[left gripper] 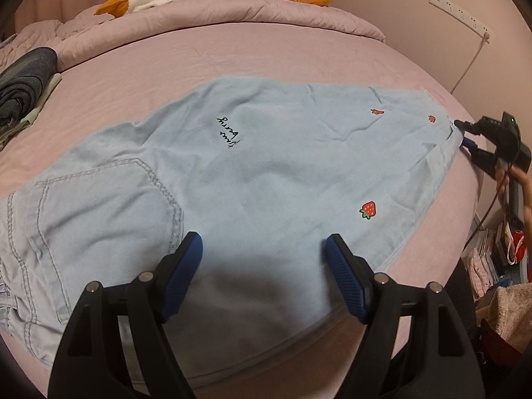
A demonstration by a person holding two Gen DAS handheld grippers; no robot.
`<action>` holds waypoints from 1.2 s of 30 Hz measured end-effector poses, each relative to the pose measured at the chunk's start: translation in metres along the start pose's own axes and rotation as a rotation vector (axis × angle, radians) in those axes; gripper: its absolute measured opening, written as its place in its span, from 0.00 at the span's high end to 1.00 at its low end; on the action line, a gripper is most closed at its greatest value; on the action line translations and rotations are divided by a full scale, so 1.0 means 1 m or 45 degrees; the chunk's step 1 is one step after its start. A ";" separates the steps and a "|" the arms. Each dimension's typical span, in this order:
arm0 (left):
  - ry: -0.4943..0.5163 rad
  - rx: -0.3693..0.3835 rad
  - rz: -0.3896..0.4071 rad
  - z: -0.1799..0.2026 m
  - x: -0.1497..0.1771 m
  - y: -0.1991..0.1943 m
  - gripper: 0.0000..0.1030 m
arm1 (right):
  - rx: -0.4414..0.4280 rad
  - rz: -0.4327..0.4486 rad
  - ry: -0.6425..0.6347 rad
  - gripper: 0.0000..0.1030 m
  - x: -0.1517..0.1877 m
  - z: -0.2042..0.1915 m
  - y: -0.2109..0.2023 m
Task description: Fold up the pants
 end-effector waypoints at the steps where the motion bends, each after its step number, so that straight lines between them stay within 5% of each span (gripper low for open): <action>1: 0.001 -0.003 -0.001 0.001 0.000 0.000 0.22 | 0.039 0.011 0.016 0.76 -0.006 0.001 0.001; 3: 0.003 -0.007 0.000 0.002 0.000 0.001 0.19 | 0.083 0.014 0.033 0.76 -0.013 -0.004 0.007; 5: 0.009 -0.013 0.002 0.003 0.001 0.002 0.18 | 0.166 0.005 -0.050 0.92 -0.021 -0.013 0.012; 11: 0.024 -0.034 0.009 0.003 0.003 0.004 0.17 | -0.016 0.169 -0.313 0.96 -0.038 -0.075 -0.011; 16: 0.032 -0.025 0.002 0.003 0.002 0.004 0.15 | 0.333 0.001 -0.223 0.96 -0.037 0.001 0.027; 18: -0.002 -0.012 -0.025 -0.002 -0.001 -0.002 0.16 | 0.275 0.040 -0.193 0.96 -0.041 0.003 0.026; 20: -0.060 0.016 0.001 -0.009 -0.007 -0.015 0.16 | 0.384 0.119 -0.275 0.81 -0.052 -0.012 0.020; 22: -0.132 0.040 0.086 -0.026 -0.017 -0.034 0.16 | 0.624 0.255 -0.475 0.60 -0.060 -0.042 0.007; 24: -0.197 0.046 0.127 -0.043 -0.028 -0.042 0.16 | 0.591 0.289 -0.642 0.59 -0.052 -0.076 0.007; 27: -0.271 -0.021 0.083 -0.072 -0.043 -0.029 0.18 | 0.263 0.003 -0.821 0.59 0.006 -0.139 0.055; 30: -0.310 -0.122 0.000 -0.099 -0.042 -0.007 0.37 | 0.058 -0.327 -1.048 0.63 0.099 -0.183 0.107; 32: -0.323 -0.193 -0.048 -0.120 -0.033 0.006 0.40 | 0.037 -0.550 -1.263 0.65 0.169 -0.192 0.135; 34: -0.359 -0.105 0.007 -0.130 -0.025 0.001 0.40 | 0.165 -0.788 -1.530 0.65 0.231 -0.172 0.159; 36: -0.349 -0.113 0.017 -0.134 -0.019 -0.008 0.40 | 0.220 -0.706 -1.824 0.65 0.247 -0.181 0.153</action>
Point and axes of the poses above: each gripper's, at about its wrist camera, not at the fingertips, and y roughly the way its jaws point, z to its right, x to its underside, the point moved 6 cm from there along y, roughly the way its jaws point, and after that the axes turned 3 degrees about -x, right-handed, at the moved point
